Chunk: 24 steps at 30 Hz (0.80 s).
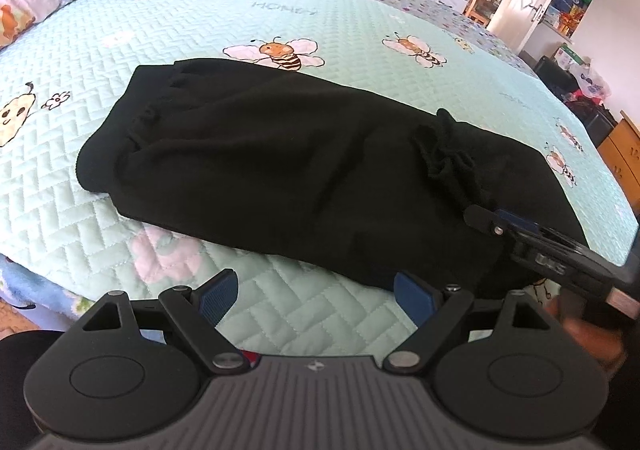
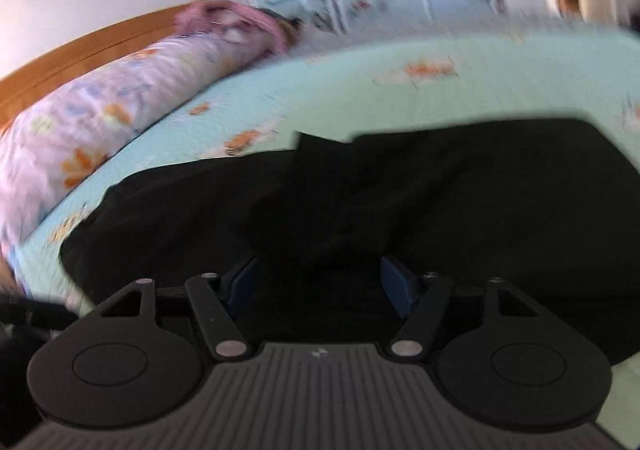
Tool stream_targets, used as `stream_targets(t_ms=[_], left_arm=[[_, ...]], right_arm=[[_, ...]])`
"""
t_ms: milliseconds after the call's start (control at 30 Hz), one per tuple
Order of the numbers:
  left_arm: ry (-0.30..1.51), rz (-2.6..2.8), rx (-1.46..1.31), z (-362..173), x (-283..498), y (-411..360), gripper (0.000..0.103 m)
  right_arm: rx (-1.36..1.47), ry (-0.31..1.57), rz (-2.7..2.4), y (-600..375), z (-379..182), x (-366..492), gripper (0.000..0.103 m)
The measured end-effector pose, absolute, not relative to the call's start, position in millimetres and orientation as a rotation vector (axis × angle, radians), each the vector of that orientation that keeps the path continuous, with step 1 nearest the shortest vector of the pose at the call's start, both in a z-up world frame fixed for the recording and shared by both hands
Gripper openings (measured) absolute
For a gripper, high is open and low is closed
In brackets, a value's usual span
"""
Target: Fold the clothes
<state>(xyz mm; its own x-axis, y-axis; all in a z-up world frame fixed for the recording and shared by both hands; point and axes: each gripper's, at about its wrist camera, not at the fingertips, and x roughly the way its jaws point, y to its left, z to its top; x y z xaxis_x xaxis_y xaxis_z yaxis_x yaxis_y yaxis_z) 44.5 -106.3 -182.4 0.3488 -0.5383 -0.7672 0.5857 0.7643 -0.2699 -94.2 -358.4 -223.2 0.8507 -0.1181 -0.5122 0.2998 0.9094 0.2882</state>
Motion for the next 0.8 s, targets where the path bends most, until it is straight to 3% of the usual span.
stream_targets(t_ms=[167,400,600,700,800], left_arm=[[0.979,-0.722,0.040,-182.4,45.3,-104.7,0.088],[0.969,-0.714,0.007,-177.0,42.5,-98.9,0.088],[0.951,-0.719,-0.024,-172.0,45.0,-97.7,0.088],[0.928,-0.760,0.004,-164.6,41.8,-111.2,0.088],[0.897,-0.827,0.024,-153.7,35.9,-129.5,0.088]], right_arm=[[0.369,0.331,-0.262,-359.8,-194.5,-103.2,0.072],[0.493,0.473,-0.123,-360.0,-219.4,-69.5,0.074],[0.439,0.365,-0.130,-348.6,-201.3,-96.6,0.075],[0.472,0.354,-0.277,-378.5,-198.3,-85.6,0.086],[0.493,0.519,-0.301,-397.4,-213.1,-74.5,0.083]])
